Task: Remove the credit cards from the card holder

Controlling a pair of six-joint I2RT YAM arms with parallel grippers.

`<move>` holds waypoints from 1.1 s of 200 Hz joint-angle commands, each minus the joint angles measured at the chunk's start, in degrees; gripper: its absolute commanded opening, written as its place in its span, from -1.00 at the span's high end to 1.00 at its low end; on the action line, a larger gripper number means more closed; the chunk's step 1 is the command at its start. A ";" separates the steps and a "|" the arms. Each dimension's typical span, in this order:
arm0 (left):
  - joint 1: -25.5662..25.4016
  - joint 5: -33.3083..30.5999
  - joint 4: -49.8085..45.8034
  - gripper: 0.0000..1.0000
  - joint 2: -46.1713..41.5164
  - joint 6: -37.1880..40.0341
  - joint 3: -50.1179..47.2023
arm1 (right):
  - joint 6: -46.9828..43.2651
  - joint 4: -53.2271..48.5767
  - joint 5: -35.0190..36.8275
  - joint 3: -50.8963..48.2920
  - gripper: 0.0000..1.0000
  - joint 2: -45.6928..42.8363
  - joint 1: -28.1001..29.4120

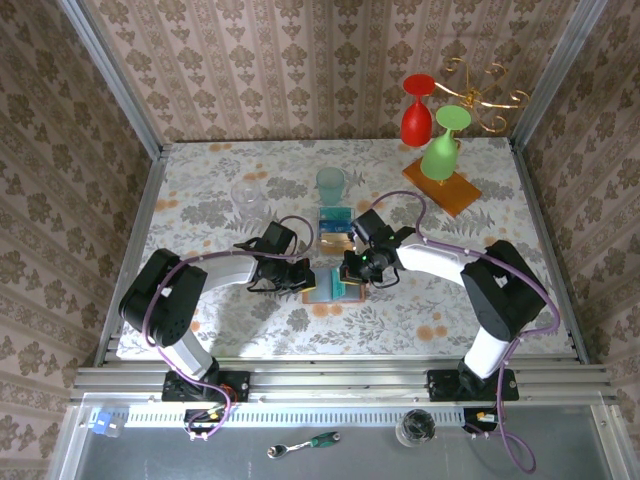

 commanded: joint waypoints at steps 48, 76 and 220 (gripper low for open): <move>0.44 -0.76 -2.36 1.00 -0.79 -0.16 0.58 | -7.20 -8.73 3.04 4.21 1.00 -4.05 -0.67; 0.77 -0.78 -2.70 0.99 -1.73 -0.11 1.00 | -16.77 -13.34 2.87 7.27 1.00 -3.62 -0.73; 3.86 -2.00 -4.80 0.96 -8.89 0.77 -2.41 | -76.29 -37.41 19.42 35.58 1.00 7.34 -1.02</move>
